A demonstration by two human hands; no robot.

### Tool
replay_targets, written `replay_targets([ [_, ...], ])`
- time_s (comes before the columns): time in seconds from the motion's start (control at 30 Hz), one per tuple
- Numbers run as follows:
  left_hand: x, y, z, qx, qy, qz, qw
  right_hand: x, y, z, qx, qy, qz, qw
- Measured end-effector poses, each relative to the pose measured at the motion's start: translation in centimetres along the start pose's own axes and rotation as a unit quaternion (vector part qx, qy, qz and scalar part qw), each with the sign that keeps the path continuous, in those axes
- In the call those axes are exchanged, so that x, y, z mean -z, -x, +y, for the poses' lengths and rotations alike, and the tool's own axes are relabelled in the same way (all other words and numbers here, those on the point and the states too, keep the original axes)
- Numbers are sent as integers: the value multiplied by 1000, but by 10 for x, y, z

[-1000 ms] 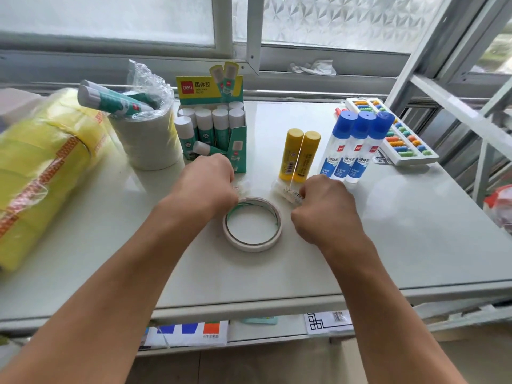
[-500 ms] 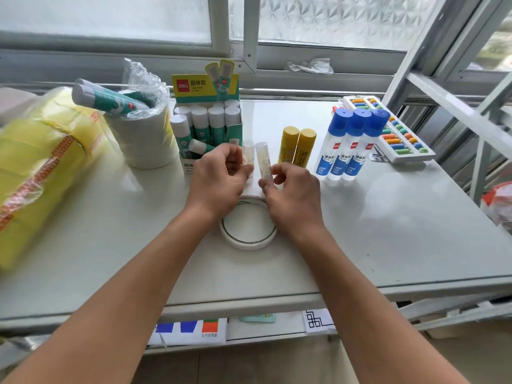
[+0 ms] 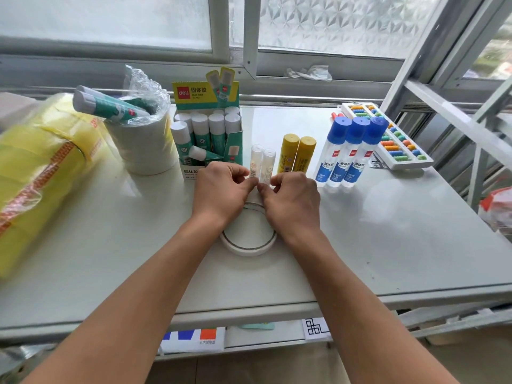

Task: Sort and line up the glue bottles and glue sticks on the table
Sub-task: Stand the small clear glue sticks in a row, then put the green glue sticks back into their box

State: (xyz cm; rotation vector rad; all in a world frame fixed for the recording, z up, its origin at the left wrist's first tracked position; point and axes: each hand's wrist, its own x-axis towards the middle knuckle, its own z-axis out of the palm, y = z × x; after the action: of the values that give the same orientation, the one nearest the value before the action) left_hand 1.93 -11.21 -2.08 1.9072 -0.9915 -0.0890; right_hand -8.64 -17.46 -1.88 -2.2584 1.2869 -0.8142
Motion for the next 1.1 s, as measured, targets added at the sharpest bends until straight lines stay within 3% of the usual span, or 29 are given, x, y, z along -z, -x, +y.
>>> replay_targets([
  [0.87,6,3,2,29,-19,-22,999,2,-2,-5,-28,21,-12,999],
  [0.93,14,9,3,20,-34,6,999,5,0,-4,-22,20,-14,999],
  [1.1,49,5,5,13,-103,200,974,16,10,-14,22,-17,12,1000],
])
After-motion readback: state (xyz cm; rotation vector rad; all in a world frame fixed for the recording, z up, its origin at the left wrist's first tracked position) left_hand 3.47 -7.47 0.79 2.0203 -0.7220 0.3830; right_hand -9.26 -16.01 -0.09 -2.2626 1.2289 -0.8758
